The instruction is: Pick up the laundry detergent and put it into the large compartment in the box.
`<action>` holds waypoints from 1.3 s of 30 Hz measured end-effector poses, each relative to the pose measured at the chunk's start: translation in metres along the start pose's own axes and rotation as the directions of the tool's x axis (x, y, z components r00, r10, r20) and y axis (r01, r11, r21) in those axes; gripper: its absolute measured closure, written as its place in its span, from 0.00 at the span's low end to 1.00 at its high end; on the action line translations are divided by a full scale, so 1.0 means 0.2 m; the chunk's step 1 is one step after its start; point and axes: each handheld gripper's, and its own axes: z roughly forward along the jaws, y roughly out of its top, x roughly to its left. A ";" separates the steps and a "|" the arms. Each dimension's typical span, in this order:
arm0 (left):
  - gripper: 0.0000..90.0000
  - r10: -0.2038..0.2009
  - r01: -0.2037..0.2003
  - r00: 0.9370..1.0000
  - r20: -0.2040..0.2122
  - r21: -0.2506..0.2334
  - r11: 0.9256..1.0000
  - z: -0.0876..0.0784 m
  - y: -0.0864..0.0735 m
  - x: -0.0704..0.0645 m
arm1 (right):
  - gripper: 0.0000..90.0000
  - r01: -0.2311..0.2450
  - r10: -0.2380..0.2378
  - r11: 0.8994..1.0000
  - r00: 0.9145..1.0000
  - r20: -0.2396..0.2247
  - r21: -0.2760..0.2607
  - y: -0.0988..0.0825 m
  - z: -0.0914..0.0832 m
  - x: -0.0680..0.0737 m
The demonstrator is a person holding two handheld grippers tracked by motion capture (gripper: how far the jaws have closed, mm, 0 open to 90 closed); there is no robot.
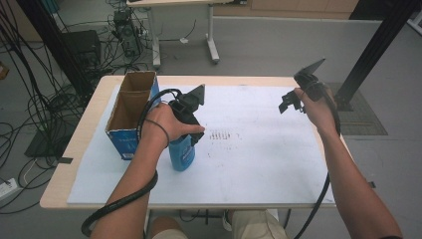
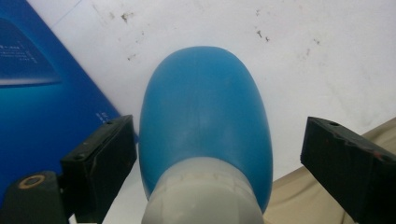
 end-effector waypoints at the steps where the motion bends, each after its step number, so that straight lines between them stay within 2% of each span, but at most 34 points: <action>1: 0.14 0.000 0.000 1.000 -0.002 0.000 1.000 0.00 0.00 0.00 | 0.08 0.000 0.000 1.000 1.000 0.000 0.000 0.00 0.00 0.00; 8: 0.19 0.009 -0.009 1.000 0.002 0.002 1.000 0.02 0.00 0.01 | 0.08 -0.001 0.001 1.000 1.000 -0.001 0.003 0.00 0.00 0.00; 14: 0.29 0.013 -0.013 1.000 -0.012 -0.009 1.000 0.03 -0.01 0.00 | 0.08 -0.005 0.005 1.000 1.000 -0.003 0.004 0.00 0.01 -0.01; 18: 0.30 0.026 -0.026 1.000 -0.010 -0.004 1.000 0.03 -0.01 0.00 | 0.08 -0.006 0.006 1.000 1.000 -0.005 0.004 0.00 0.01 -0.02; 25: 0.32 0.020 -0.020 1.000 -0.010 0.001 1.000 0.05 0.00 0.01 | 0.08 -0.011 0.011 1.000 1.000 -0.004 0.002 0.00 0.01 -0.02; 31: 0.40 0.024 -0.024 1.000 -0.015 0.001 1.000 0.06 0.00 0.02 | 0.08 -0.013 0.013 1.000 1.000 -0.003 0.000 0.00 0.01 -0.02; 39: 0.41 0.027 -0.027 1.000 -0.012 0.004 1.000 0.06 0.00 0.02 | 0.08 -0.010 0.010 1.000 1.000 0.001 -0.006 -0.01 0.00 -0.02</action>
